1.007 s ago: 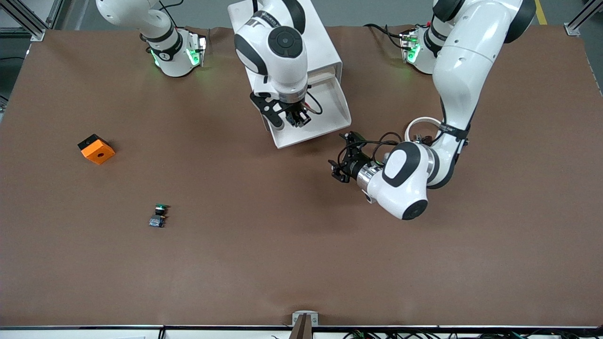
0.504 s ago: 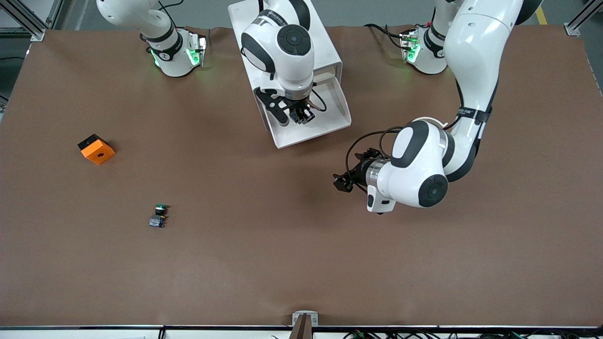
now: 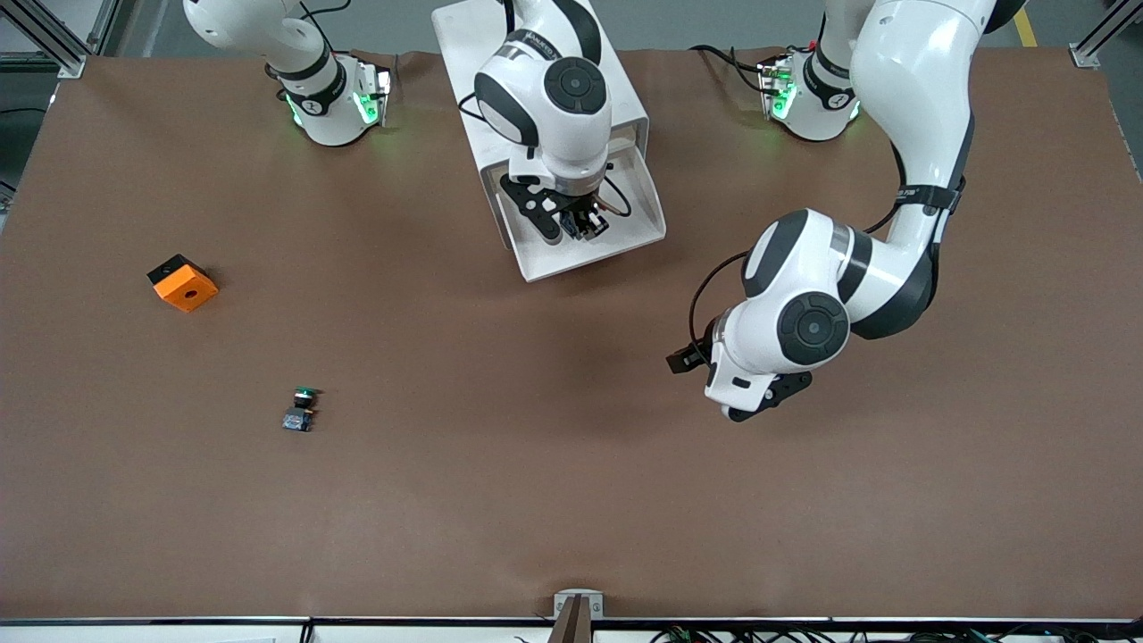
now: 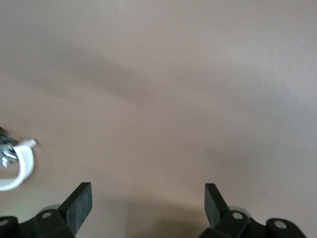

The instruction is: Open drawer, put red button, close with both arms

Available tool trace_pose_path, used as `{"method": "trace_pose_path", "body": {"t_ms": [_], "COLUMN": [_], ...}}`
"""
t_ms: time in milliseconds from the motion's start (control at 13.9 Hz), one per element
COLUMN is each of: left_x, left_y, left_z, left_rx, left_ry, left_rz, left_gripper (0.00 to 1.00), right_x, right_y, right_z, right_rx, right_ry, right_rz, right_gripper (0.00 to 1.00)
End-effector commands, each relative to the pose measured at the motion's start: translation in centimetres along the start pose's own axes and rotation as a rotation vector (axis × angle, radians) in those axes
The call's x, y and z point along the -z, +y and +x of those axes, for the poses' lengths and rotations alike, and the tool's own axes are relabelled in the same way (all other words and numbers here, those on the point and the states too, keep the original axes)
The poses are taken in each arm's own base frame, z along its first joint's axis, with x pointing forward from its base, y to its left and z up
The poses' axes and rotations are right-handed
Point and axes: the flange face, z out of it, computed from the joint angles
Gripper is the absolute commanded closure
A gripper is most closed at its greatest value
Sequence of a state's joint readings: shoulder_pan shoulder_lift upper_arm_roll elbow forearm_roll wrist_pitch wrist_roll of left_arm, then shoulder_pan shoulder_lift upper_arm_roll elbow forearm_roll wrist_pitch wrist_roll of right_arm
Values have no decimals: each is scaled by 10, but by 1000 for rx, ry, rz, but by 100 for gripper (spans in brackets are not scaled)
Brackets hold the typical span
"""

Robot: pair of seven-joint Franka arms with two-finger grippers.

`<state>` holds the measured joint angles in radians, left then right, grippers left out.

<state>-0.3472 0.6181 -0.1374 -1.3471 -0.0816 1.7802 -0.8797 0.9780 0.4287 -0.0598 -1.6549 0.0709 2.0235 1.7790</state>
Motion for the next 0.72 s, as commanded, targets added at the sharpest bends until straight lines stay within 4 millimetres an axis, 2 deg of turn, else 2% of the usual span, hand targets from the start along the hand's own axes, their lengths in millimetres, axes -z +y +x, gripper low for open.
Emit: {"method": "trace_pose_path", "body": {"t_ms": [0,72,216,288,432,647], "left_x": [3,4,5,5,4,10], "left_y": [9,9,7,5,6,10], "left_z": [-16,-16,-3,2,3,8], "left_rx": [-54,-54,-47,-47,-40,-33], "left_ry": [49,53,99,121,137,176], "left_rz": [20,15,-9,-4,-8,-61], "left_gripper": [0,0,0,0,0,0], "right_x": [3,4,12,23,62,119], "right_y": [-6,-3,-6,-8,-16,-18], "right_z": [-4,-18,-13,-6,22,84], "right_rx": [-11,25,23,23,66,184], "right_ry": [10,23,19,19,3,-35], "right_rz": [8,10,9,-6,-33,-50], "right_gripper": [1,0,0,0,0,0]}}
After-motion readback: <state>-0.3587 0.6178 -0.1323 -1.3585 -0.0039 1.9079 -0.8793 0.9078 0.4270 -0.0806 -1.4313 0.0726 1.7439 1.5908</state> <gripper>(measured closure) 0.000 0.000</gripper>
